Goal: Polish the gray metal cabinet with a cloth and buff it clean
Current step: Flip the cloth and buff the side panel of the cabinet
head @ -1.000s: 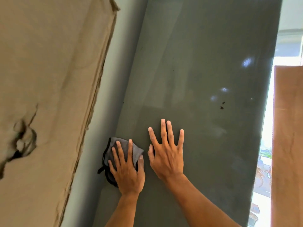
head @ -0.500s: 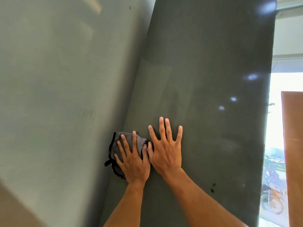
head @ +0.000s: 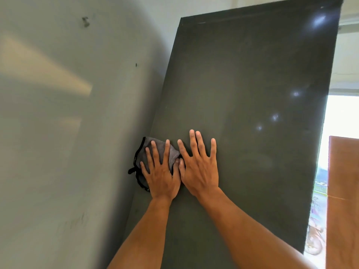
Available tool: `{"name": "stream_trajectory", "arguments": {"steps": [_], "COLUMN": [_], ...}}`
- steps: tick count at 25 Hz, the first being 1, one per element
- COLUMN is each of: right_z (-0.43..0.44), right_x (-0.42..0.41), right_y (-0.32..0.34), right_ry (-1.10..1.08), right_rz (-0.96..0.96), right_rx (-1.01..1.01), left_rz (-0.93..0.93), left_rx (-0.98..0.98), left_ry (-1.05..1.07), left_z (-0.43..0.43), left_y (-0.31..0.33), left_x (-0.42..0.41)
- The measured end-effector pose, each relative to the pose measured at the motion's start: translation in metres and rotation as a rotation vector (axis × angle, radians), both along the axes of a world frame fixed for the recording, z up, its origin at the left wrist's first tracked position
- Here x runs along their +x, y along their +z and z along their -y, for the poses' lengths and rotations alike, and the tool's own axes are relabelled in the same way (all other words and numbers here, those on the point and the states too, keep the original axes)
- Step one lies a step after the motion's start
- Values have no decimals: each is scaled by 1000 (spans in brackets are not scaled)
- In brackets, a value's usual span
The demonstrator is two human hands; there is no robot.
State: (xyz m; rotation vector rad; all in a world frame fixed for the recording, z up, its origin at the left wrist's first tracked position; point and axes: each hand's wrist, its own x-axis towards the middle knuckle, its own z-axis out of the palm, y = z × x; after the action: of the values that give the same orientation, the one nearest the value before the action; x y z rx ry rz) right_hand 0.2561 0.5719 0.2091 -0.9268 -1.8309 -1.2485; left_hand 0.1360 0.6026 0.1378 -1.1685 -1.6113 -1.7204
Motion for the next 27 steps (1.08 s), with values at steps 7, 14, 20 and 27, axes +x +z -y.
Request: {"name": "stream_trajectory", "arguments": {"steps": [7,14,20,27], "right_z": [10,26,40,55], "right_x": [-3,-15,4,66], "right_y": [179,302,358,382], "right_ry": [-73,-121,-208,-285], "right_rz": [-9,-13,-37,-98], "right_rx": [-36,-89,-100,-83], "left_rz": [-35,-123,-147,-273], "left_rx": [-12,-20,-38,-17], "left_ry": [-33,-65,-155,-165], "left_z": [3,5,13,28], "left_y": [167,299,397,430], "left_x": [-21,-25,-7,51]}}
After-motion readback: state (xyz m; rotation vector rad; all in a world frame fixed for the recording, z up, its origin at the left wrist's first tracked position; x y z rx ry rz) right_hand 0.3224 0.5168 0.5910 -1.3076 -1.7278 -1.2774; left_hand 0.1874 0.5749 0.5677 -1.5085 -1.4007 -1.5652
